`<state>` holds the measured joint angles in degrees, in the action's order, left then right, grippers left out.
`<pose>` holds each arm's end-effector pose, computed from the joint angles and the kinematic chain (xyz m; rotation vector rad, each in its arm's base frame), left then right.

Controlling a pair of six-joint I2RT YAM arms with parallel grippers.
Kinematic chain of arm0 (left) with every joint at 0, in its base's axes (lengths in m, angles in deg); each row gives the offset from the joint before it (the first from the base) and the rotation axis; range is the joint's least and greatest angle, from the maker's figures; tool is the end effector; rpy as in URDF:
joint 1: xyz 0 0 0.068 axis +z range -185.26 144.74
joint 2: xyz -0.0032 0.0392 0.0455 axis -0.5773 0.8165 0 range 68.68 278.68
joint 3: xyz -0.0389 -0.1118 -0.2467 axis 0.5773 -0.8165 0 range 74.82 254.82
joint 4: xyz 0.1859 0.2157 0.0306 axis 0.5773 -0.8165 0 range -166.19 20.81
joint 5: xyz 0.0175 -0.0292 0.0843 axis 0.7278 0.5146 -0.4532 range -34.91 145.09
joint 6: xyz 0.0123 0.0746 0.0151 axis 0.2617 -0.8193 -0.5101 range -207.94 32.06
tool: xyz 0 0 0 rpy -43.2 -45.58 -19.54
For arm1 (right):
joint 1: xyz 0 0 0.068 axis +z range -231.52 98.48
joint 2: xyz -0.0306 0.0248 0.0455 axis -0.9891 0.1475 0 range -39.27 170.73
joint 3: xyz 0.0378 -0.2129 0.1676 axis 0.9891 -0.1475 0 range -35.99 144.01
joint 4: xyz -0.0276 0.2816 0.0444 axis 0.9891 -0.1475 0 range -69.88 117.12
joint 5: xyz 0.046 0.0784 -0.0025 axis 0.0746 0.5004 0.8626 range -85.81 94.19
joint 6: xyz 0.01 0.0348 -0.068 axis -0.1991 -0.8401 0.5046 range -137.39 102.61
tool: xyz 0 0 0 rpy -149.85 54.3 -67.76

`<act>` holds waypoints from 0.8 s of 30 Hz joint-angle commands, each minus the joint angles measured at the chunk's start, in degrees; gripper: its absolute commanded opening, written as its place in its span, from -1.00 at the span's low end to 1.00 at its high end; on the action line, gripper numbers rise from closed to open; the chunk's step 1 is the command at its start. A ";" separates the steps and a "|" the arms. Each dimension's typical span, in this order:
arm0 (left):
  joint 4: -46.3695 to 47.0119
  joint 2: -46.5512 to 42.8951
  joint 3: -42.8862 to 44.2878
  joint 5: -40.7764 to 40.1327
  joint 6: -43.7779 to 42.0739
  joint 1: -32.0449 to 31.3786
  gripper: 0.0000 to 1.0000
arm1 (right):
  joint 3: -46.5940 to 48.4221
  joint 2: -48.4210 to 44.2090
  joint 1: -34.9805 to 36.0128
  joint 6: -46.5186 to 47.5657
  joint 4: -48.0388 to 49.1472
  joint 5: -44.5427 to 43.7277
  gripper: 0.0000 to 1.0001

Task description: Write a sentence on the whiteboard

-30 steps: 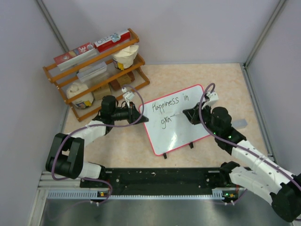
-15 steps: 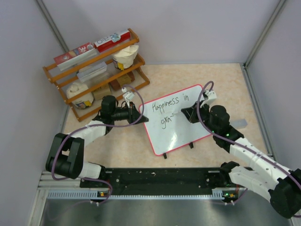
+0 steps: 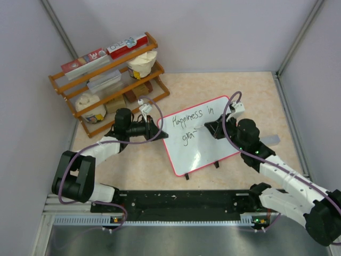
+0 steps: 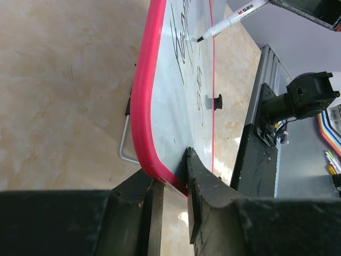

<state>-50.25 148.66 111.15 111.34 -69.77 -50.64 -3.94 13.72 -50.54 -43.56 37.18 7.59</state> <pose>0.2864 -0.1355 0.1841 0.6143 1.9476 -1.3460 0.2316 0.1437 0.2577 -0.1214 1.8220 0.7689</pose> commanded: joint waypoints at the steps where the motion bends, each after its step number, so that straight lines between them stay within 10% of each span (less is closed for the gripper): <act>1: -2.68 0.70 -1.27 -2.72 -8.95 -1.50 -1.00 | 0.38 -1.22 -0.57 0.51 -1.10 0.12 -1.00; 24: -2.77 0.35 -1.44 -2.90 -9.03 -1.50 -1.00 | -3.75 -5.00 -0.57 0.86 -5.14 1.70 -1.00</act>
<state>-50.23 148.64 111.15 111.36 -69.77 -50.64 -6.94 9.83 -50.56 -43.54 33.40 9.64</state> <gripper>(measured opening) 0.239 0.115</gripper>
